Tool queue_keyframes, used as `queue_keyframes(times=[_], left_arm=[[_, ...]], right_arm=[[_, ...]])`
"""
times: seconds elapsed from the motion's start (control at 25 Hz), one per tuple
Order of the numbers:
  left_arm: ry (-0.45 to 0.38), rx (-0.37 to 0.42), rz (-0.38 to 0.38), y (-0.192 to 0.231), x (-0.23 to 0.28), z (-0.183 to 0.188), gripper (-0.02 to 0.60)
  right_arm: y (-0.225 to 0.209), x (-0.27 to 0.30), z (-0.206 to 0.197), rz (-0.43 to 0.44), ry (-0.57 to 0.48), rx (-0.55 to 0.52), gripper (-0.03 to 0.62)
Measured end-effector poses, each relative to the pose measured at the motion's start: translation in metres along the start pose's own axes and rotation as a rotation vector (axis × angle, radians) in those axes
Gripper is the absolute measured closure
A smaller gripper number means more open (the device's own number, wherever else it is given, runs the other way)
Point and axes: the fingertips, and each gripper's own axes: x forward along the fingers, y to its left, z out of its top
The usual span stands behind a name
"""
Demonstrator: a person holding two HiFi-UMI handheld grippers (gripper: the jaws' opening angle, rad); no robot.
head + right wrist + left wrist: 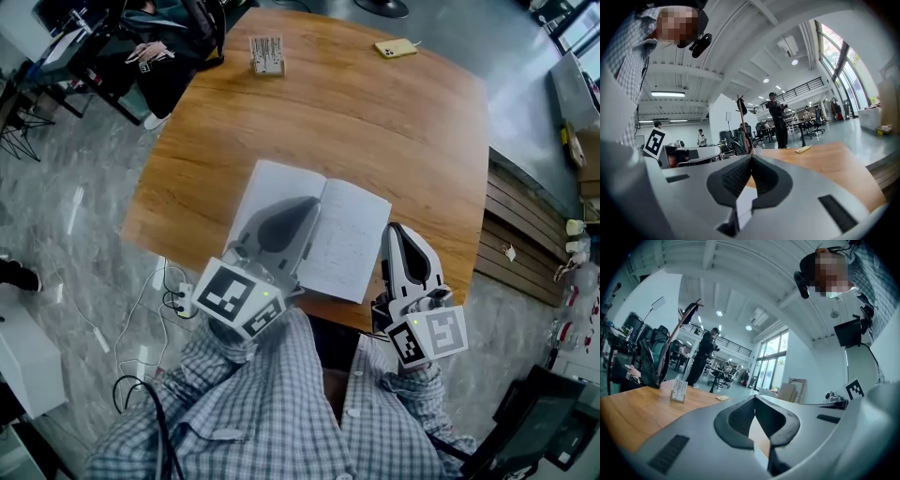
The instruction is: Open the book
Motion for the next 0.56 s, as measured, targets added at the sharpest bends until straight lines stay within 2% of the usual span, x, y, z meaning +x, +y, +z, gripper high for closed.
queue_keyframes(times=[0.56], left_arm=[[0.004, -0.044, -0.015, 0.0011, -0.0009, -0.0061, 0.572]], right_arm=[[0.0015, 0.0023, -0.0036, 0.007, 0.015, 0.001, 0.574]])
